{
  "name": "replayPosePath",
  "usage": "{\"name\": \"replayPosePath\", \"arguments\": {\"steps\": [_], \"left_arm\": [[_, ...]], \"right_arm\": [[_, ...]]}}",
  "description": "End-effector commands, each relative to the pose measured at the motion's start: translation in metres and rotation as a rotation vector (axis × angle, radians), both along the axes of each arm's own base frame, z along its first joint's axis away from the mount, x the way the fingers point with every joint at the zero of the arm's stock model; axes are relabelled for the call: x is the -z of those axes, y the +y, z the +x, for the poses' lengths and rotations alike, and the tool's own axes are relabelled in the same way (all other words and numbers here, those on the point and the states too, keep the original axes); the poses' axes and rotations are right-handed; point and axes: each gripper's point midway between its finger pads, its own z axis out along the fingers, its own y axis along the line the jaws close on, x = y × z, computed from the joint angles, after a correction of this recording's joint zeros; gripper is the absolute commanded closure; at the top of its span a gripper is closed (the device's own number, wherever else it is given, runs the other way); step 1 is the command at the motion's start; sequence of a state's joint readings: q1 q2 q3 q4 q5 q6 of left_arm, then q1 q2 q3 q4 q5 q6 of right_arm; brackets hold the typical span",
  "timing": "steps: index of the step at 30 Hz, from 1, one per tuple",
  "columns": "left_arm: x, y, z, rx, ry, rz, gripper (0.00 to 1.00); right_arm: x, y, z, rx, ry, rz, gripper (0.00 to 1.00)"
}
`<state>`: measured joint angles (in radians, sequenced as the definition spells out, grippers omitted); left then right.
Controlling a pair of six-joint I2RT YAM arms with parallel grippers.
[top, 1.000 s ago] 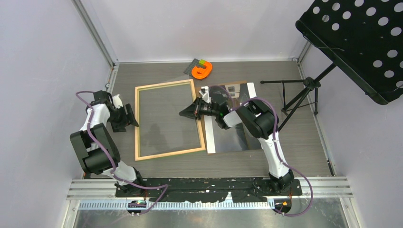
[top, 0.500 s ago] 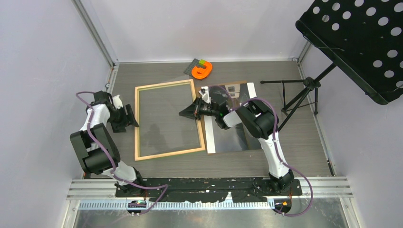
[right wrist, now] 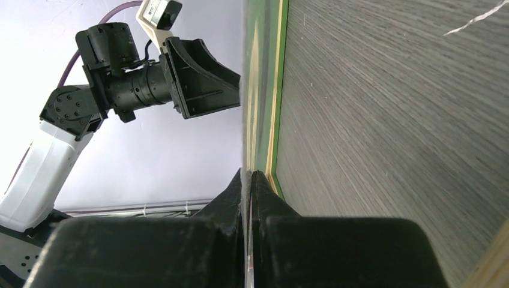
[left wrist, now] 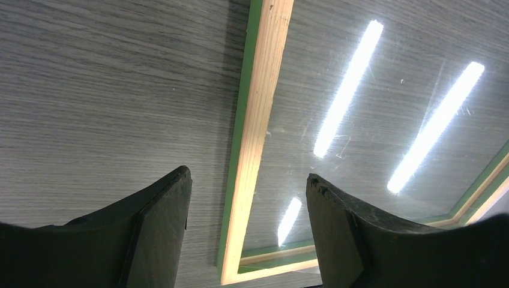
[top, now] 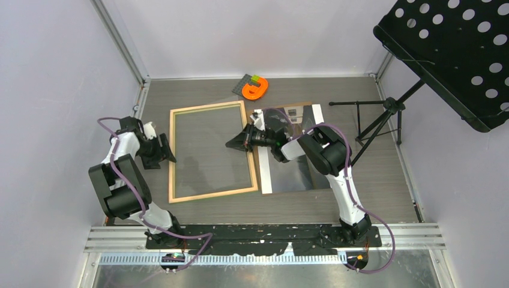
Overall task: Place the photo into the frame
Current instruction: Place the photo frame item in the photo frame.
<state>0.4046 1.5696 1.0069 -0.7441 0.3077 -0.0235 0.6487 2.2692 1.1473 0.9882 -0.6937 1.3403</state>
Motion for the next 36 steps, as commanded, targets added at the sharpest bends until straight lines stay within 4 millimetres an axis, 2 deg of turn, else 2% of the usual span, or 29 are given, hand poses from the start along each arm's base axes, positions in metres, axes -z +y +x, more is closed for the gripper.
{"name": "replayPosePath", "arguments": {"steps": [1,21,36], "left_arm": [[0.003,-0.002,0.004,-0.006,-0.016,-0.028,0.31],[0.012,-0.015,0.004,0.006,0.004,-0.113,0.32],[0.011,-0.018,0.005,0.01,-0.004,-0.125,0.32]], "right_arm": [[-0.011,0.011,0.0,-0.028,-0.075,0.008,0.94],[0.009,0.009,0.002,-0.022,-0.084,-0.069,0.94],[0.028,0.004,0.005,-0.021,-0.122,-0.194,0.94]]}}
